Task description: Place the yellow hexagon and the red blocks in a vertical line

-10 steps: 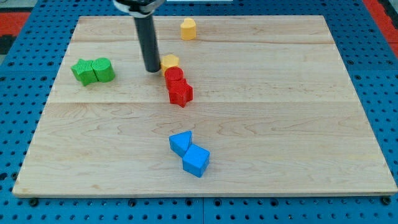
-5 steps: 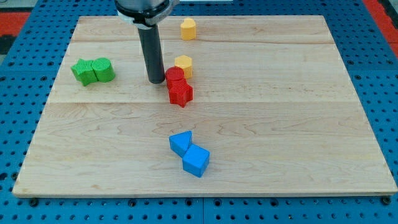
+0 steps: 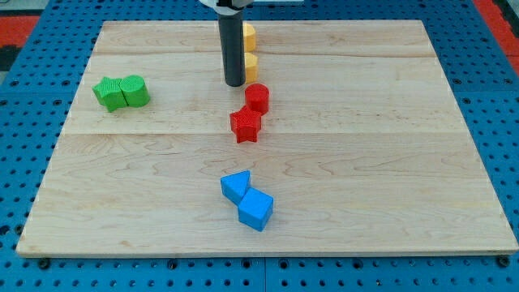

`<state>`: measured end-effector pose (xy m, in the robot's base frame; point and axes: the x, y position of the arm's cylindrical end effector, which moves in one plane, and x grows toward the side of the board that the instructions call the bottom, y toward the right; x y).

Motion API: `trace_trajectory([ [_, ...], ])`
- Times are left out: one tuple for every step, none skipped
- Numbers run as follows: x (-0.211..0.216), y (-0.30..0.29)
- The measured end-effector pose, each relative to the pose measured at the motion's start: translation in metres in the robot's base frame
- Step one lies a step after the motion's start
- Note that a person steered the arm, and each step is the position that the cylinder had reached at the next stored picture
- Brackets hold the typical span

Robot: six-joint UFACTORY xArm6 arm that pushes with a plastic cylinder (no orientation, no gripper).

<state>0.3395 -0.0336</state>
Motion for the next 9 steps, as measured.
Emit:
trace_trajectory([
  [0.020, 0.077],
  [0.050, 0.089],
  [0.062, 0.063],
  [0.060, 0.026],
  [0.067, 0.046],
  [0.090, 0.023],
  [0.090, 0.035],
  [0.070, 0.018],
  [0.079, -0.026],
])
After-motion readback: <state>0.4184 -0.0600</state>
